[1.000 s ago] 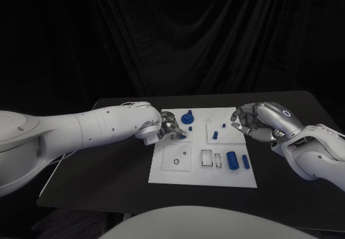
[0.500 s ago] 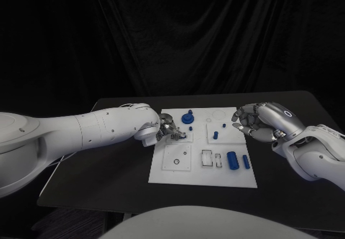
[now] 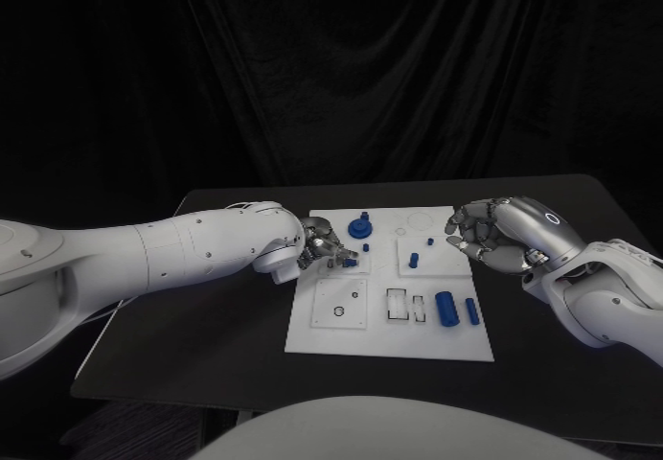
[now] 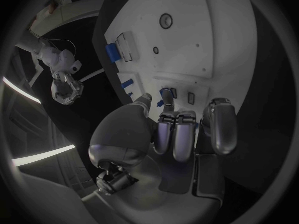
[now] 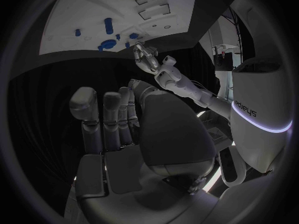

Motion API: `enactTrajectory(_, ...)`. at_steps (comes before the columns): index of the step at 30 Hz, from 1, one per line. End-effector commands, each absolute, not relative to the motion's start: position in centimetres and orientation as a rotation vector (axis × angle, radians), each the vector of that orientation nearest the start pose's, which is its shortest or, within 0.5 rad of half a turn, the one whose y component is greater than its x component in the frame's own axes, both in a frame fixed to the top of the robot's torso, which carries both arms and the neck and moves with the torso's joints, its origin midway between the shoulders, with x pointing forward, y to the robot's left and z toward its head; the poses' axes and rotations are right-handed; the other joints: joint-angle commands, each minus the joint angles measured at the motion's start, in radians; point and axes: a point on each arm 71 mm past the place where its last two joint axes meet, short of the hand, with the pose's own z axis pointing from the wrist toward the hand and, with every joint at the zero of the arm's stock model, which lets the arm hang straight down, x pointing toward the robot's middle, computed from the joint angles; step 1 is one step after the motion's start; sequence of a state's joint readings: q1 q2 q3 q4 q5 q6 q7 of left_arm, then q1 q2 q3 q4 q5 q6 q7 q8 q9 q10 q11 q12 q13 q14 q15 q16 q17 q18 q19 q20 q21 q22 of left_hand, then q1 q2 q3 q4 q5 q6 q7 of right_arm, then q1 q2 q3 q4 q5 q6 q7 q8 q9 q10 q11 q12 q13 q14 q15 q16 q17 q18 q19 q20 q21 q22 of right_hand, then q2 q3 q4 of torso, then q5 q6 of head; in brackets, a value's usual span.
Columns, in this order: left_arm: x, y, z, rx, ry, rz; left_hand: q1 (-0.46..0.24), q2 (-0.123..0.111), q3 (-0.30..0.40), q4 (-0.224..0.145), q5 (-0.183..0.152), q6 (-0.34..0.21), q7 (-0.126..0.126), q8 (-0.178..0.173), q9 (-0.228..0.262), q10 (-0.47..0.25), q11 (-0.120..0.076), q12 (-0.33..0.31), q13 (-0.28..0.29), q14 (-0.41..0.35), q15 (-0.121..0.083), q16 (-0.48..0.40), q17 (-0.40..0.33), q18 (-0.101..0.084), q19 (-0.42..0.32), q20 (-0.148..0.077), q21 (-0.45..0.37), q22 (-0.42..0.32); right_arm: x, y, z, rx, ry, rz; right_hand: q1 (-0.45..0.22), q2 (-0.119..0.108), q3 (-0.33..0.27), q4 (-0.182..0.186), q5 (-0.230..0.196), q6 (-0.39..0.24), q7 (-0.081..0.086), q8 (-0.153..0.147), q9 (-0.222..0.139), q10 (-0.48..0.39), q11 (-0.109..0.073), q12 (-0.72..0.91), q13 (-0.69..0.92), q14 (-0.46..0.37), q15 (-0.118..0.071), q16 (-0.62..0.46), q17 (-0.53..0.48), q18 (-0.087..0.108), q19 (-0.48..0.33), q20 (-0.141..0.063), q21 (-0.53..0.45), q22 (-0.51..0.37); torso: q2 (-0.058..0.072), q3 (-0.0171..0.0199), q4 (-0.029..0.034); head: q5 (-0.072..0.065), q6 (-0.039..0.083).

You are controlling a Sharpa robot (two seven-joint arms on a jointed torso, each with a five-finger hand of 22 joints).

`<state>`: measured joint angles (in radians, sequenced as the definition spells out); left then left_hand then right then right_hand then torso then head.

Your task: Assemble the parts on the task board

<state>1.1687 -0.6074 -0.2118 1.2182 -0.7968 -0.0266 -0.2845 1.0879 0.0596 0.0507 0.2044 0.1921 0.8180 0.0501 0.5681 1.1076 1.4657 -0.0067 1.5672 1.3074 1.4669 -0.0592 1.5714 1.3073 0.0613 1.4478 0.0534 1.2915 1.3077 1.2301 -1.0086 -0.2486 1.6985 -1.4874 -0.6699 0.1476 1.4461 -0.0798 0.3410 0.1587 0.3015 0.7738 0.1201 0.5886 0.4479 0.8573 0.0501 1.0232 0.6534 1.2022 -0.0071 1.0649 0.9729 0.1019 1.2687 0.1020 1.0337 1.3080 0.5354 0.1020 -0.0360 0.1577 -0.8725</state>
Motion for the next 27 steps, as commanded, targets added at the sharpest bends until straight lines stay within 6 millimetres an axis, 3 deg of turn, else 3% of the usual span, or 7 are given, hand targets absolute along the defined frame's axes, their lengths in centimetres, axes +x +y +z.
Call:
enactTrajectory(1,49.3,17.9,-29.8,-0.451,2.217,-0.720,0.010,0.000,-0.007,0.001,0.006,-0.009,0.003,0.006,0.010,0.105,-0.007,0.004,0.263,0.104,-0.006,-0.001,0.263,-0.001,0.000,-0.005,0.004,0.184,41.6,-22.4,-20.4,-0.280,1.424,0.817,-0.002,0.009,-0.001,0.006,-0.003,0.009,-0.002,0.001,-0.002,0.007,0.000,0.005,0.001,0.007,0.001,-0.003,0.000,0.011,0.001,0.002,-0.003,0.110,0.001,0.0004,-0.0002,-0.002,0.000)
enactTrajectory(11,48.8,18.1,-29.5,-0.461,2.201,-0.722,0.010,0.002,-0.018,0.016,0.009,-0.026,0.005,-0.008,0.010,0.105,-0.006,0.004,0.263,0.104,-0.007,-0.001,0.263,-0.001,0.000,-0.007,0.004,0.184,41.7,-22.4,-20.4,-0.280,1.427,0.814,-0.003,0.010,-0.001,0.008,-0.003,0.009,-0.002,0.001,-0.002,0.007,0.000,0.005,0.001,0.006,0.001,-0.004,-0.001,0.011,0.002,0.002,-0.003,0.110,0.000,0.0007,0.0011,-0.004,0.000)
enactTrajectory(13,48.9,18.1,-29.6,-0.459,2.216,-0.713,0.012,0.007,-0.021,0.026,0.010,-0.032,0.008,-0.025,0.001,0.105,-0.004,0.004,0.263,0.104,-0.005,-0.001,0.263,-0.001,0.000,-0.006,0.004,0.184,41.7,-22.4,-20.4,-0.280,1.427,0.814,-0.003,0.010,-0.001,0.008,-0.003,0.009,-0.002,0.001,-0.002,0.007,0.000,0.005,0.001,0.006,0.001,-0.004,-0.001,0.011,0.002,0.002,-0.003,0.110,0.000,0.0016,0.0006,-0.004,0.000)
enactTrajectory(16,49.1,17.9,-29.8,-0.455,2.246,-0.694,0.017,0.015,-0.039,0.060,0.002,-0.038,0.022,-0.106,-0.060,0.105,0.008,0.004,0.263,0.104,0.004,-0.001,0.263,-0.001,-0.001,0.001,0.002,0.183,41.7,-22.4,-20.4,-0.280,1.428,0.813,-0.004,0.010,-0.002,0.010,-0.003,0.008,-0.002,0.001,-0.002,0.007,0.000,0.005,0.001,0.007,0.001,-0.003,-0.001,0.011,0.002,0.002,-0.004,0.110,-0.001,0.0021,0.0005,-0.005,0.000)
enactTrajectory(27,49.7,17.4,-30.5,-0.437,2.322,-0.647,0.013,0.034,-0.068,0.083,-0.011,-0.016,0.035,-0.200,-0.141,0.105,0.020,0.004,0.263,0.104,0.015,-0.001,0.263,0.000,-0.003,0.012,0.002,0.182,41.7,-22.4,-20.4,-0.280,1.430,0.813,-0.006,0.012,-0.004,0.015,-0.002,0.007,-0.002,-0.001,-0.003,0.008,0.000,0.006,0.001,0.007,0.001,-0.004,-0.001,0.012,0.002,0.002,-0.006,0.110,0.001,0.0010,-0.0015,-0.004,0.000)
